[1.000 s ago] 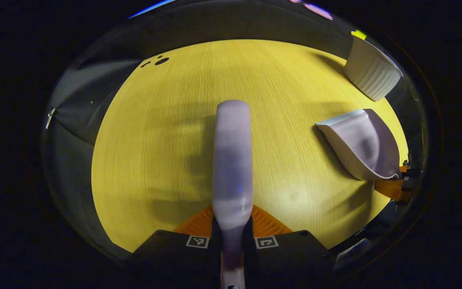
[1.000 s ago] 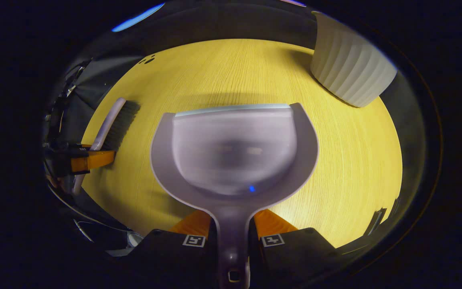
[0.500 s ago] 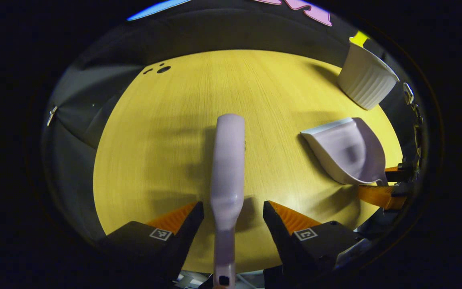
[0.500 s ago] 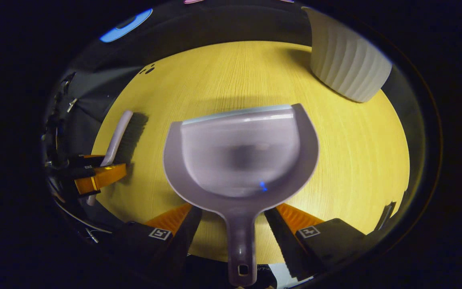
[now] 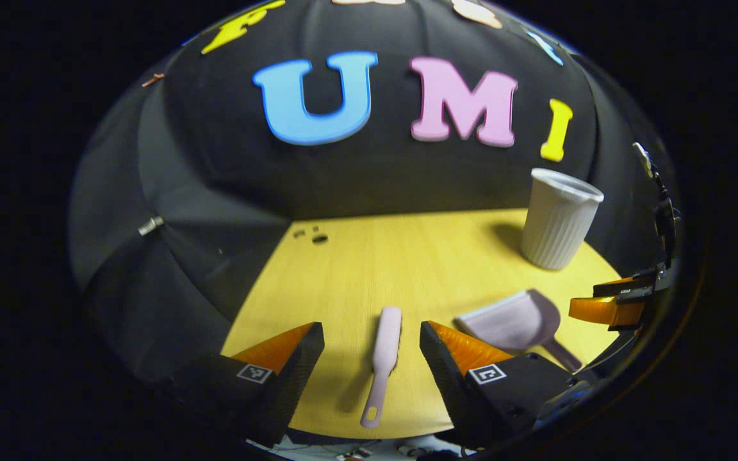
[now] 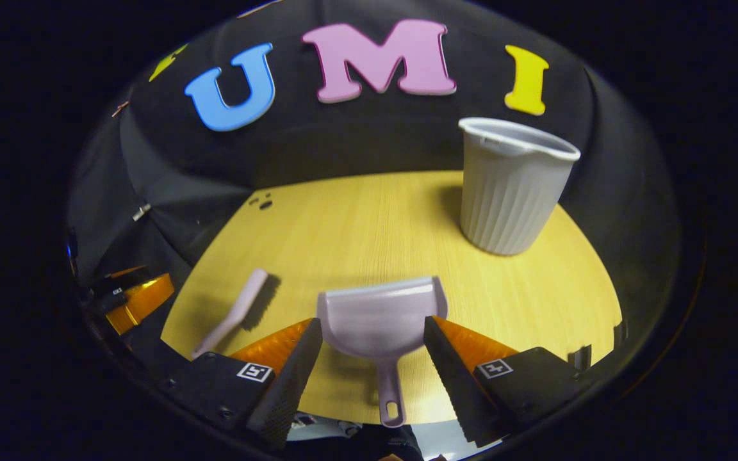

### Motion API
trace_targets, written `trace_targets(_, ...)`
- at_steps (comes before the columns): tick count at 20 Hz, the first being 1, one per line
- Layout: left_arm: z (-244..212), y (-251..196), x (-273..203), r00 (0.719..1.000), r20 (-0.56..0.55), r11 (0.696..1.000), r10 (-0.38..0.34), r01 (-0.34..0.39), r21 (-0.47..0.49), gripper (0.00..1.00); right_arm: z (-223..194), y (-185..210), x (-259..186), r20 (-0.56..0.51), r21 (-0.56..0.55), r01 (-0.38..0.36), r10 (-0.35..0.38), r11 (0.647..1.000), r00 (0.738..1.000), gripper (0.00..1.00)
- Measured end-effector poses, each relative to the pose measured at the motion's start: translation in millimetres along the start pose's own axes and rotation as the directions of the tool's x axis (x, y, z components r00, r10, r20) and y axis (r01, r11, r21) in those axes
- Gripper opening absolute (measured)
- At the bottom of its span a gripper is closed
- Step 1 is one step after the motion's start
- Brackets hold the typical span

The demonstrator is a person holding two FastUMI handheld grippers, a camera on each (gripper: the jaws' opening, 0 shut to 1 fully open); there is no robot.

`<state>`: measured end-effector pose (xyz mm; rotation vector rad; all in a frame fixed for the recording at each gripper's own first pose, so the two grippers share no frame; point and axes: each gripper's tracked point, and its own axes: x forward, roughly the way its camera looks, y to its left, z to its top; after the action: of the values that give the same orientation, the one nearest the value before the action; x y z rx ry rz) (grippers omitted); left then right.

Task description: Pick up the small broom and dustpan from the desktop, sweep the trash into the dustpan with the broom, and then empty the trash into the garbage bin.

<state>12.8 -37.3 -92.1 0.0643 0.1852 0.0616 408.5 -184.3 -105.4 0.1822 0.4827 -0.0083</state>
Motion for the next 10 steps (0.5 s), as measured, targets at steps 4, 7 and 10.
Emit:
trace_targets(4, 38.9, 1.5, -56.1, 0.975, 0.22, 0.999, 0.04, -0.034, -0.03, 0.94, 66.6, 26.2, -45.3, 0.239, -0.01, -0.044, 0.045, 0.999, 0.97, 0.99)
trace_targets(7, 33.6, -7.4, -80.2, 0.961, 0.273, 0.999, 0.036, -0.04, 0.008, 0.94, 85.4, 52.9, -85.0, 0.323, -0.06, -0.094, 0.109, 0.994, 0.94, 0.99)
trace_targets(10, 11.1, -16.4, -103.0, 0.964, 0.265, 0.999, 0.014, -0.003, -0.043, 0.94, 89.9, 66.9, -108.1, 0.362, -0.126, -0.088, 0.129, 0.988, 0.923, 0.99)
